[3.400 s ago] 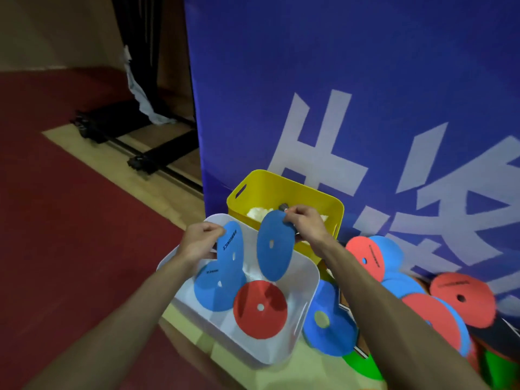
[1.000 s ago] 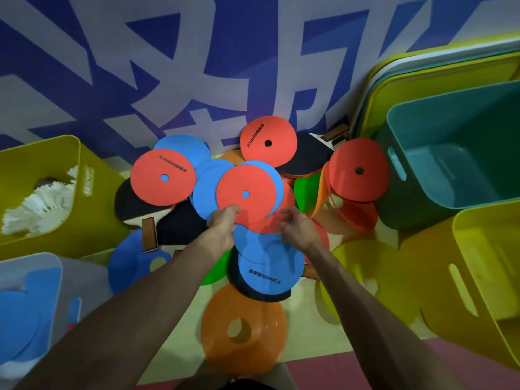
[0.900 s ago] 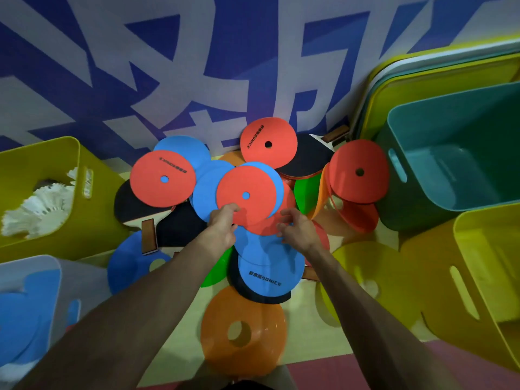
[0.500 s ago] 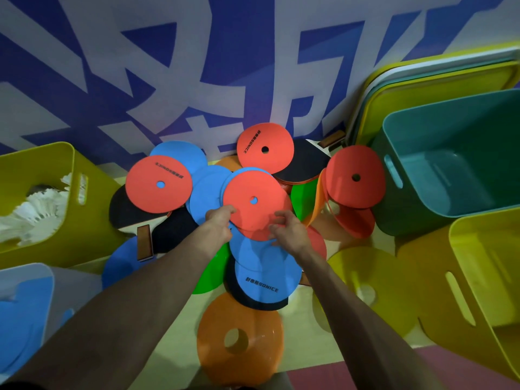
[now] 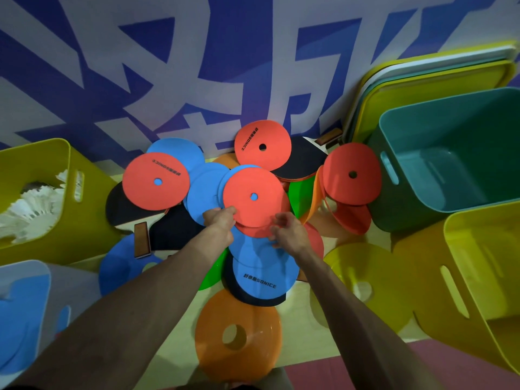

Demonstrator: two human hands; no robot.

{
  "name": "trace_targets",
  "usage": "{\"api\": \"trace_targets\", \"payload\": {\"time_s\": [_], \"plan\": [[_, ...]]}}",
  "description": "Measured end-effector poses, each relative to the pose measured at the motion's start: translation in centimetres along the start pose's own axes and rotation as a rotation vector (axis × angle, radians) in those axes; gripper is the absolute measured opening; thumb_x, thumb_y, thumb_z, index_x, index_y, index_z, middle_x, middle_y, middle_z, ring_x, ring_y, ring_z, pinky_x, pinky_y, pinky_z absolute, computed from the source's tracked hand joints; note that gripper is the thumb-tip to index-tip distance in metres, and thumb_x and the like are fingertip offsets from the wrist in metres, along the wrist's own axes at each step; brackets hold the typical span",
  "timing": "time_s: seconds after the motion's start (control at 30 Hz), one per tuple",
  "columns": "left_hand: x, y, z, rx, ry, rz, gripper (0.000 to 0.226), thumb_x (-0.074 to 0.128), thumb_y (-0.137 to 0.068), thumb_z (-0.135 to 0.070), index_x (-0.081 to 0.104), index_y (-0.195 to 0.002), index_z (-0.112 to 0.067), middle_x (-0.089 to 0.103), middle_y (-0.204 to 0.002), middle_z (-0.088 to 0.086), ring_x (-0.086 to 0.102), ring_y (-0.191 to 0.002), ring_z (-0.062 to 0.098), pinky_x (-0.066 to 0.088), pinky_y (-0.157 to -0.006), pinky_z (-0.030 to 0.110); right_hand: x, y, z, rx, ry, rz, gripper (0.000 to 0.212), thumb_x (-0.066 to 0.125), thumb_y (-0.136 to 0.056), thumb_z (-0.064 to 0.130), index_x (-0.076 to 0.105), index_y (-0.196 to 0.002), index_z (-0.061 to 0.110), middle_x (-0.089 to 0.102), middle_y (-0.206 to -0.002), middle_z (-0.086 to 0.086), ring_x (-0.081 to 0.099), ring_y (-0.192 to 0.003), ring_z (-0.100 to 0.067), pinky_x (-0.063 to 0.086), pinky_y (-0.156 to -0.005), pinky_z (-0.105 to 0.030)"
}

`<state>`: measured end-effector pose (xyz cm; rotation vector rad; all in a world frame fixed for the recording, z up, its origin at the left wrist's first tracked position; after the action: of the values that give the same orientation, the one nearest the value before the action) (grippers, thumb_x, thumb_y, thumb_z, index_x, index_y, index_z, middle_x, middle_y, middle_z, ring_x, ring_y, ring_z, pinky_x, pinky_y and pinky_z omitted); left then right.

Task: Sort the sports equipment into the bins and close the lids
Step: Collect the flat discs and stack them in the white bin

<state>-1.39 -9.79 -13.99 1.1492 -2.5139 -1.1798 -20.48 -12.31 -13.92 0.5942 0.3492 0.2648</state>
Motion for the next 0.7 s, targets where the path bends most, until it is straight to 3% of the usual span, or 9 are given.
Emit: {"api": "trace_targets", "payload": {"time_s": [0.07,0.2,0.33,0.4,0.53,0.6,0.7], "plan": [[0.0,0.2,-0.2,0.032,-0.01,-0.001,0.025,0.062,-0.082,0.003,0.049,-0.066,-0.009,0.052,-0.069,0.006,0.048,-0.059,0.015,0.045,-0.059,0.026,0.0,0.0,0.0,0.004,-0.001,-0.003,0.033,0.055,-0.087,0.012,0.051,-0.121,0.014,0.06,-0.113,0.0,0.067,-0.092,-0.025,0.059,-0.077,-0.043],[0.5,0.7,-1.1,0.115,-0.114,0.072,0.027,0.061,-0.086,-0.001,0.053,-0.064,-0.014,0.054,-0.066,0.002,0.049,-0.062,0.016,0.043,-0.055,0.023,-0.1,-0.1,0.4,0.006,0.019,-0.01,0.027,0.054,-0.086,0.013,0.051,-0.113,0.016,0.062,-0.107,-0.004,0.068,-0.089,-0.026,0.06,-0.075,-0.044],[-0.9,1.0,-2.9,0.193,-0.145,0.072,0.023,0.056,-0.088,-0.001,0.053,-0.072,-0.017,0.059,-0.075,0.002,0.059,-0.076,0.02,0.053,-0.064,0.03,0.0,-0.6,1.0,0.012,0.044,-0.056,0.018,0.053,-0.084,0.016,0.052,-0.102,0.02,0.065,-0.102,-0.009,0.068,-0.086,-0.03,0.058,-0.076,-0.048],[-2.6,0.9,-4.1,0.246,-0.159,0.027,0.02,0.057,-0.086,-0.002,0.055,-0.073,-0.017,0.065,-0.085,0.008,0.061,-0.081,0.023,0.057,-0.076,0.041,0.2,-1.2,1.4,0.009,0.054,-0.099,0.026,0.052,-0.083,0.017,0.055,-0.109,0.019,0.064,-0.103,-0.006,0.065,-0.093,-0.028,0.054,-0.087,-0.044],[-6.1,0.8,-6.1,0.319,-0.143,0.009,0.014,0.056,-0.087,-0.001,0.061,-0.082,-0.013,0.069,-0.1,0.017,0.063,-0.085,0.023,0.053,-0.086,0.043,0.8,-2.2,1.5,0.115,-0.096,-0.245,0.041,0.056,-0.082,0.014,0.057,-0.122,0.01,0.065,-0.116,-0.009,0.061,-0.107,-0.03,0.048,-0.093,-0.036],[-7.9,0.9,-6.9,0.344,-0.115,0.005,0.016,0.057,-0.088,-0.002,0.061,-0.08,-0.016,0.068,-0.094,0.014,0.063,-0.088,0.024,0.054,-0.088,0.046,1.3,-2.4,1.2,0.168,-0.218,-0.32,0.038,0.059,-0.082,0.012,0.059,-0.12,0.005,0.065,-0.117,-0.014,0.061,-0.106,-0.032,0.047,-0.083,-0.029],[-10.5,1.2,-7.8,0.365,-0.085,-0.005,0.014,0.059,-0.089,-0.003,0.061,-0.082,-0.015,0.067,-0.088,0.008,0.065,-0.09,0.025,0.055,-0.086,0.043,2.1,-2.4,1.3,0.207,-0.34,-0.354,0.021,0.063,-0.082,0.009,0.063,-0.099,-0.003,0.063,-0.092,-0.016,0.061,-0.084,-0.027,0.044,-0.059,-0.02]]}}
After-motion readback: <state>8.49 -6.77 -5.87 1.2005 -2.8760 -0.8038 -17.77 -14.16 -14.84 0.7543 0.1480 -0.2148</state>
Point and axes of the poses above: each hand's wrist, its own y-axis away from the middle knuckle, its own x-axis out of the palm, z = x × y, the point moved 8 cm from there along -y, towards the middle knuckle
